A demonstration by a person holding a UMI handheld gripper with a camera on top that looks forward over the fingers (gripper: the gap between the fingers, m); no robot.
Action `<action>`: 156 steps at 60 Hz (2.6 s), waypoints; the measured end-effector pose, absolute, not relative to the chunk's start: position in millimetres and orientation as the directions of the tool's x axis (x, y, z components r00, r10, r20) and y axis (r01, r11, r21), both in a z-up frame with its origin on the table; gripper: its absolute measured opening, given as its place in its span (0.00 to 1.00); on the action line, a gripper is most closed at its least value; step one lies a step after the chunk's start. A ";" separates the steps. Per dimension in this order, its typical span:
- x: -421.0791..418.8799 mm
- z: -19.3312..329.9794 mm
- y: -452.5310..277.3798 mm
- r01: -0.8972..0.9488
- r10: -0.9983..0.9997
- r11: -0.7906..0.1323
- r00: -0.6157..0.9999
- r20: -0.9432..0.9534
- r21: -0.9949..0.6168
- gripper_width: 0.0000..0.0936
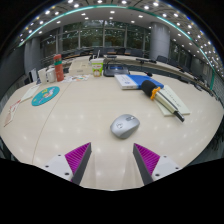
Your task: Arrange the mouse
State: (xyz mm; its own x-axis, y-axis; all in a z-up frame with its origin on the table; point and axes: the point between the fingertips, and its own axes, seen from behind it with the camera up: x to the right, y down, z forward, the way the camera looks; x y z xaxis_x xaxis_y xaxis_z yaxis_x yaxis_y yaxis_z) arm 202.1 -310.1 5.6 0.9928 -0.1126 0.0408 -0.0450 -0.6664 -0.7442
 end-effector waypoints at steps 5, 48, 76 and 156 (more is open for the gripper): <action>219.0 -2.3 -282.6 -0.072 -0.127 -0.664 0.992 0.017 -0.744 0.91; 238.3 -12.0 -187.9 0.003 -0.064 -0.619 0.996 0.055 -0.785 0.49; 205.6 101.2 -145.1 -0.040 -0.188 -0.513 0.980 0.066 -0.857 0.40; -195.8 144.6 -92.8 0.009 0.013 -0.569 1.000 0.002 -0.822 0.92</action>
State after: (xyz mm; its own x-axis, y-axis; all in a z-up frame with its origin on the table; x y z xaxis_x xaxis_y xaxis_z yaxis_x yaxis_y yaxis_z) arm -195.8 -92.8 144.6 0.9999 0.0125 0.0020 0.0088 -0.5690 -0.8223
